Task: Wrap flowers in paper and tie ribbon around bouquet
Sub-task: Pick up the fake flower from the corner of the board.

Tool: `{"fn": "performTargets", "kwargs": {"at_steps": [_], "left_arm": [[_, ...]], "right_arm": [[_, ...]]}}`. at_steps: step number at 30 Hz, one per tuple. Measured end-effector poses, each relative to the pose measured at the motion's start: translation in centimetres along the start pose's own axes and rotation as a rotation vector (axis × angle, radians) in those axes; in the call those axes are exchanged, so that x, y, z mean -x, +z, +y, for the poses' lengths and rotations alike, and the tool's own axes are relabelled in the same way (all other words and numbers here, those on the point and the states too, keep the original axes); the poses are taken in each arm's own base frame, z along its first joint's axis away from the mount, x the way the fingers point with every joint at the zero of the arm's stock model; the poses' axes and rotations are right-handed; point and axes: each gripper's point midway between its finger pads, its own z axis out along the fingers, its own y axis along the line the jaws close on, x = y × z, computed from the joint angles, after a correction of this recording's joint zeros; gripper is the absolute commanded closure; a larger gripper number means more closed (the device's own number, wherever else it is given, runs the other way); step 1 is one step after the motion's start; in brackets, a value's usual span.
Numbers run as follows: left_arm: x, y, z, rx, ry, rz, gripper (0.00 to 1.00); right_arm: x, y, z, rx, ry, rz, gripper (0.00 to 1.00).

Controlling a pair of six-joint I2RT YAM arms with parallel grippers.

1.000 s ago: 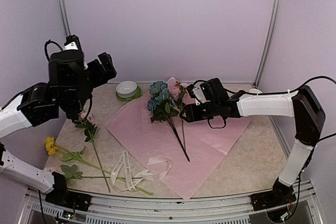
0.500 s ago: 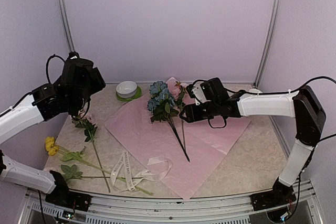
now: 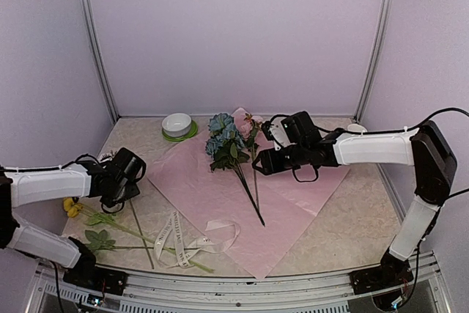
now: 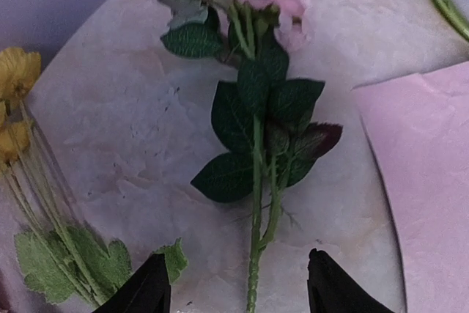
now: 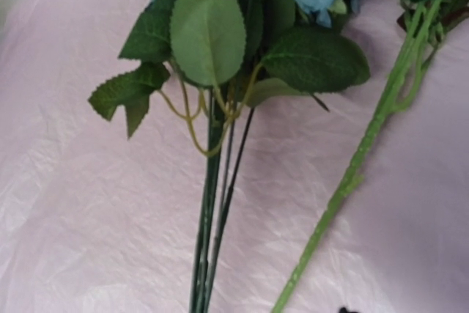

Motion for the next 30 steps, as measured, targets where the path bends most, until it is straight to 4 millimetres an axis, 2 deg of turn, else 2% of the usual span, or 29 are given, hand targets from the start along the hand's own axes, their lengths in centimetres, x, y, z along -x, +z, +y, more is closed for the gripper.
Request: {"fn": "performTargets", "kwargs": {"at_steps": [3,6,10,15,23,28,30], "left_arm": [[-2.5,1.7,1.4,0.022,-0.009,0.072,0.42],[-4.0,3.0,2.1,0.028,-0.021,0.121,0.49],[-5.0,4.1,1.0,0.000,-0.010,0.156,0.53],[-4.3,4.9,-0.7,-0.011,0.002,0.147,0.51],[-2.7,3.9,-2.8,-0.037,0.028,0.094,0.46],[-2.8,4.9,-2.2,-0.028,0.001,0.114,0.46],[-3.5,5.4,-1.5,-0.015,-0.001,0.134,0.50]], "right_arm": [[-0.2,0.0,-0.1,-0.001,0.000,0.004,0.41],[-0.3,0.1,-0.1,-0.002,-0.001,0.007,0.41],[-0.4,0.1,-0.1,-0.003,-0.004,0.008,0.41],[-0.4,0.1,-0.1,-0.003,-0.007,0.009,0.41],[-0.4,0.1,-0.2,-0.003,-0.017,0.009,0.41],[-0.5,0.1,-0.2,-0.004,-0.020,0.013,0.41],[-0.6,0.1,-0.2,-0.005,-0.021,0.016,0.41]]}}
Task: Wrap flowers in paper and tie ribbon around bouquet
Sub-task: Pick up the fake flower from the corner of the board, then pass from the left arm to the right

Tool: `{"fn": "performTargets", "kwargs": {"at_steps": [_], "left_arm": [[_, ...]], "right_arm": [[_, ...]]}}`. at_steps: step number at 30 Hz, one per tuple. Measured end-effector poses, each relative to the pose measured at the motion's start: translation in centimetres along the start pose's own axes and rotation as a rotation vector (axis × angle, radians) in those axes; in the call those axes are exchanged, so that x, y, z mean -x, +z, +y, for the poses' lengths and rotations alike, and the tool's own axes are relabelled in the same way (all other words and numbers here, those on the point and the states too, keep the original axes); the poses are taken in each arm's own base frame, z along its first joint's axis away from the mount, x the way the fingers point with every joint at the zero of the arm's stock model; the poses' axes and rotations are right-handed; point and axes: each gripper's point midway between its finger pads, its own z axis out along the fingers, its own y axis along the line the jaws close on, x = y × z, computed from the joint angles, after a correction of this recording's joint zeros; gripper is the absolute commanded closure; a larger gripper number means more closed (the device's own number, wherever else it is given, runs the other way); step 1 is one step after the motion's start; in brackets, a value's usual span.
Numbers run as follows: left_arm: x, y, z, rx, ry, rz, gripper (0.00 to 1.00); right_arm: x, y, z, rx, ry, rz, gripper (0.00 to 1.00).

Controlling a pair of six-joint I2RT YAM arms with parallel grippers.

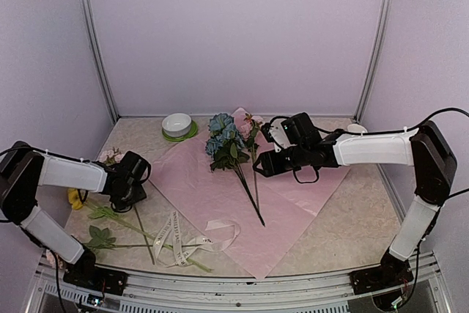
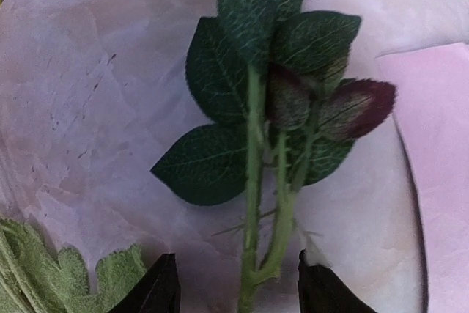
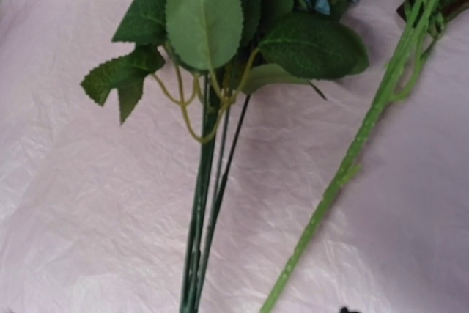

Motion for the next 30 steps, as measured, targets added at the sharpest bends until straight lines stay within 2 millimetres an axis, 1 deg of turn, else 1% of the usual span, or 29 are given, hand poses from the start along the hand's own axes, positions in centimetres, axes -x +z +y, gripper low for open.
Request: {"fn": "performTargets", "kwargs": {"at_steps": [1,2,3,4,5,9,11,12,13,14,15,16,18,19,21,23,25,27,30], "left_arm": [[-0.3,0.2,0.3,0.008,0.002,0.006,0.57],[-0.2,0.4,0.4,0.016,0.004,-0.001,0.69],[-0.1,0.5,0.3,0.012,-0.001,-0.008,0.85],[0.1,0.6,0.1,0.009,-0.004,-0.016,0.98],[0.1,0.7,0.0,0.008,-0.005,-0.019,1.00],[0.5,0.5,0.0,0.010,-0.017,-0.036,1.00],[1.3,-0.4,0.4,0.012,-0.028,-0.059,1.00],[2.0,-1.3,0.7,0.008,-0.040,-0.086,1.00],[2.9,-2.3,0.8,0.005,-0.051,-0.116,1.00],[4.3,-3.7,0.9,-0.002,-0.067,-0.163,1.00],[6.2,-5.8,0.8,-0.020,-0.086,-0.232,1.00],[7.6,-7.4,0.5,-0.036,-0.096,-0.284,1.00],[11.1,-12.3,-0.4,-0.085,-0.119,-0.437,1.00],[12.4,-14.8,-0.8,-0.109,-0.123,-0.513,1.00],[14.2,-19.1,-1.5,-0.148,-0.098,-0.648,1.00],[15.1,-22.9,-2.0,-0.160,-0.033,-0.778,1.00],[15.4,-25.6,-2.7,-0.138,0.052,-0.878,1.00],[15.1,-26.8,-3.4,-0.096,0.139,-0.937,1.00],[14.4,-27.2,-4.2,-0.041,0.245,-0.967,1.00]], "right_arm": [[0.0,0.0,0.0,0.000,0.000,0.000,0.41],[0.0,0.0,0.0,-0.001,-0.001,0.000,0.41],[0.0,0.0,0.0,-0.002,-0.001,0.000,0.41],[0.0,0.0,0.0,-0.002,-0.002,0.000,0.41],[0.0,0.0,0.0,-0.002,-0.002,0.001,0.41],[-0.2,0.0,-0.1,-0.003,-0.002,0.006,0.40],[-0.2,0.0,-0.1,-0.004,-0.003,0.009,0.39],[-0.2,0.0,-0.1,-0.004,-0.005,0.010,0.39],[-0.3,0.0,-0.1,-0.003,-0.006,0.010,0.39],[-0.3,0.0,-0.1,-0.003,-0.007,0.011,0.39],[-0.3,0.0,-0.1,-0.002,-0.008,0.012,0.39],[-0.3,0.0,0.0,0.000,-0.010,0.012,0.39],[-0.3,0.0,0.1,0.006,-0.013,0.013,0.39],[-0.3,0.0,0.2,0.010,-0.014,0.015,0.39],[-0.4,0.0,0.3,0.020,-0.017,0.017,0.39],[-0.4,0.0,0.5,0.029,-0.022,0.018,0.39],[-0.4,0.0,0.6,0.037,-0.025,0.020,0.39],[-0.4,0.0,0.7,0.044,-0.028,0.021,0.39],[-0.3,-0.1,1.0,0.060,-0.036,0.020,0.39]]}}
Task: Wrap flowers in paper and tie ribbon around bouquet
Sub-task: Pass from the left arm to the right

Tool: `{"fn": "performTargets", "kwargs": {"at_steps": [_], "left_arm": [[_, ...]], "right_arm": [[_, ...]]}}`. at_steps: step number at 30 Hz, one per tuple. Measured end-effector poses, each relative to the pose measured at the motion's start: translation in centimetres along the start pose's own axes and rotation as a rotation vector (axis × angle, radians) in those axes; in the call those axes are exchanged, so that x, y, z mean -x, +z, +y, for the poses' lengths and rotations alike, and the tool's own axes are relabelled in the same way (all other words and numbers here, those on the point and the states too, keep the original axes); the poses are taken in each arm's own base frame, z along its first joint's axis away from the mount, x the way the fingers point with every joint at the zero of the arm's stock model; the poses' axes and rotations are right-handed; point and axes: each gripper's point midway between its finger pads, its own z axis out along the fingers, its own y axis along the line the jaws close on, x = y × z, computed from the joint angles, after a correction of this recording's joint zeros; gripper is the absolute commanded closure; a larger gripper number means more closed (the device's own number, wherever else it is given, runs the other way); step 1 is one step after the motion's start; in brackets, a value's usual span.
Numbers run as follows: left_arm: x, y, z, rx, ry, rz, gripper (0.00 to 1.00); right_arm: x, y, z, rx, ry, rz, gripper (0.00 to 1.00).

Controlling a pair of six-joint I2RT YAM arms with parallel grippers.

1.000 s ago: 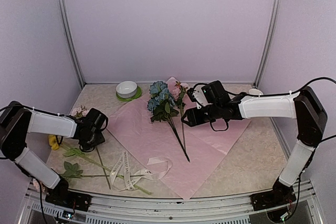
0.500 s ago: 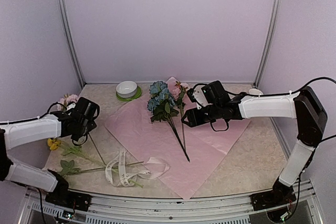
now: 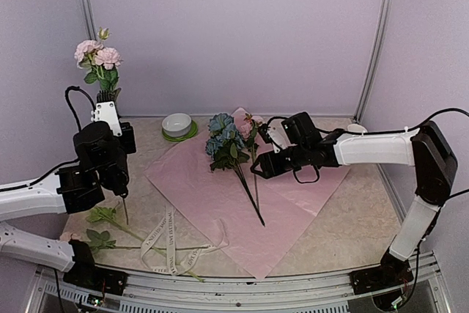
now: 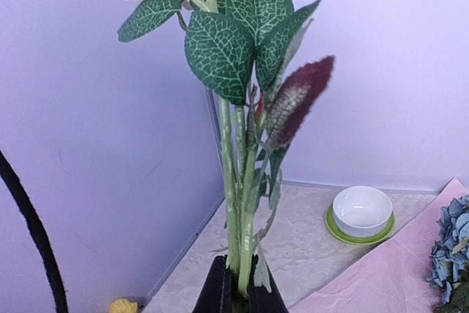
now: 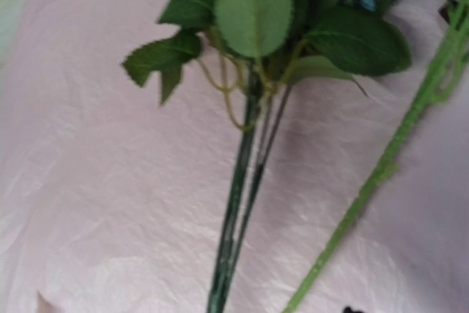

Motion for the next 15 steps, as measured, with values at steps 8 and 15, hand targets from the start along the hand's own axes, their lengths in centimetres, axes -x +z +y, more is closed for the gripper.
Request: {"fn": "performTargets", "kwargs": {"at_steps": [8,15], "left_arm": [[6.3,-3.7,-6.5,-0.384,-0.178,-0.056,1.00],[6.9,-9.5,-18.0,-0.934,-0.293,-0.018,1.00]], "right_arm": [[3.9,-3.4,4.6,0.195,-0.126,-0.129,0.26],[12.2,-12.7,14.0,0.609,-0.303,-0.458,0.00]]}}
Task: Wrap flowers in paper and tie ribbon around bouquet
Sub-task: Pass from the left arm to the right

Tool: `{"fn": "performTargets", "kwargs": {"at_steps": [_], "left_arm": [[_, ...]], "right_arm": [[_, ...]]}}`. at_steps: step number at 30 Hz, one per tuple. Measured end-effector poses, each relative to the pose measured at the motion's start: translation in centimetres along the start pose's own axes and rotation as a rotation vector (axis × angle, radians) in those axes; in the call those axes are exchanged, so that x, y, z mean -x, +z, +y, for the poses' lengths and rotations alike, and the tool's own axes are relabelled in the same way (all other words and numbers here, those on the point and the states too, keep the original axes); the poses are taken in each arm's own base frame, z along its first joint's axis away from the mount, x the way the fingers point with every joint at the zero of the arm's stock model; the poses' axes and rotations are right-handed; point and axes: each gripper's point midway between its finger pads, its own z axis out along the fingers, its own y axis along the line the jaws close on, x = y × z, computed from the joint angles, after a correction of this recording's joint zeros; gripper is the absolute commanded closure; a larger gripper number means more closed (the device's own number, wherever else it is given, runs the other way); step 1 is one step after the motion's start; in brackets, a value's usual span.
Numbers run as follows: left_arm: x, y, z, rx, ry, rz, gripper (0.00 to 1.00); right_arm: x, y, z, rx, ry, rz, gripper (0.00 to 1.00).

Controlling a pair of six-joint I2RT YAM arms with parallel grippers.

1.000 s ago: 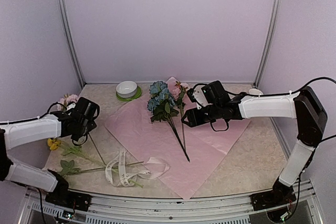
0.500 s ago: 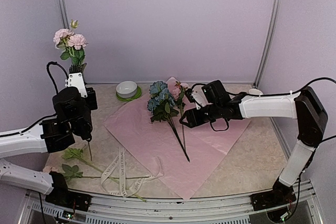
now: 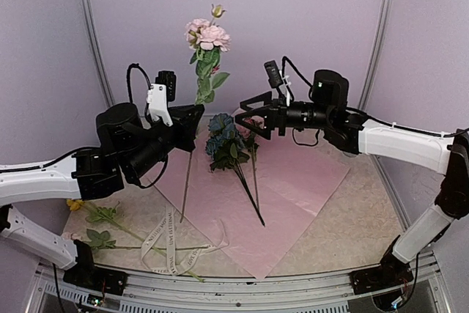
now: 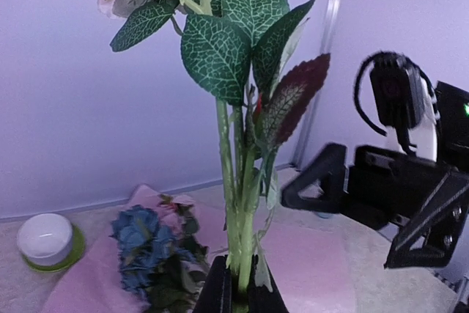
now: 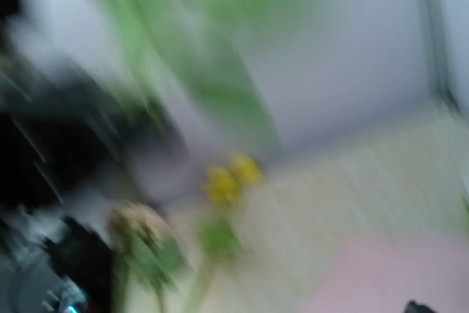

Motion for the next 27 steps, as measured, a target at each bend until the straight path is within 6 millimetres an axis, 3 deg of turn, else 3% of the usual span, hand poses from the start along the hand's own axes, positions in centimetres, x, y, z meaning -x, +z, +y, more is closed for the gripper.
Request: {"fn": "performTargets", "kwargs": {"at_steps": [1,4,8,10,12,13,14,15,16,17,18,20,23,27], "left_arm": [[-0.6,0.3,-1.6,-0.076,-0.019,0.013,1.00],[-1.4,0.1,-5.7,-0.256,-0.060,0.026,1.00],[-2.5,-0.8,-10.2,-0.436,-0.093,0.043,1.00],[-3.1,-0.9,-11.4,-0.490,-0.110,0.055,1.00],[-3.7,-0.8,-12.1,-0.517,-0.126,0.067,1.00],[-4.0,-0.7,-12.3,-0.526,-0.133,0.075,1.00],[-4.2,-0.6,-12.4,-0.532,-0.140,0.081,0.98],[-4.5,-0.5,-12.6,-0.537,-0.146,0.088,0.74],[-4.6,-0.3,-12.5,-0.530,-0.152,0.092,0.39],[-4.8,0.0,-12.2,-0.509,-0.151,0.098,0.14],[-4.8,0.2,-11.8,-0.493,-0.156,0.102,0.03],[-4.7,0.7,-10.9,-0.429,-0.170,0.106,0.01],[-5.2,1.4,-8.2,-0.278,-0.196,0.141,0.01],[-7.4,2.7,-0.3,0.043,-0.284,0.234,0.03]], "right_arm": [[2.0,-0.4,1.6,0.061,-0.029,-0.060,0.00],[5.1,-1.0,4.2,0.165,-0.068,-0.146,0.02],[6.8,-1.2,6.1,0.242,-0.069,-0.192,0.13],[6.9,-1.2,6.6,0.266,-0.067,-0.200,0.41],[6.7,-0.9,7.2,0.293,-0.061,-0.200,0.92],[6.6,-0.8,7.4,0.302,-0.061,-0.196,1.00],[6.5,-0.6,7.7,0.310,-0.058,-0.192,1.00],[6.4,-0.5,7.9,0.316,-0.055,-0.189,1.00],[6.3,-0.4,8.1,0.322,-0.047,-0.183,1.00],[6.3,-0.4,8.1,0.321,-0.040,-0.181,1.00],[6.3,-0.4,7.9,0.309,-0.032,-0.177,1.00],[5.9,-0.1,6.7,0.246,-0.002,-0.152,1.00],[5.8,-0.1,2.1,0.035,0.066,-0.093,1.00],[6.5,-0.8,-4.0,-0.246,0.085,-0.010,1.00]]}}
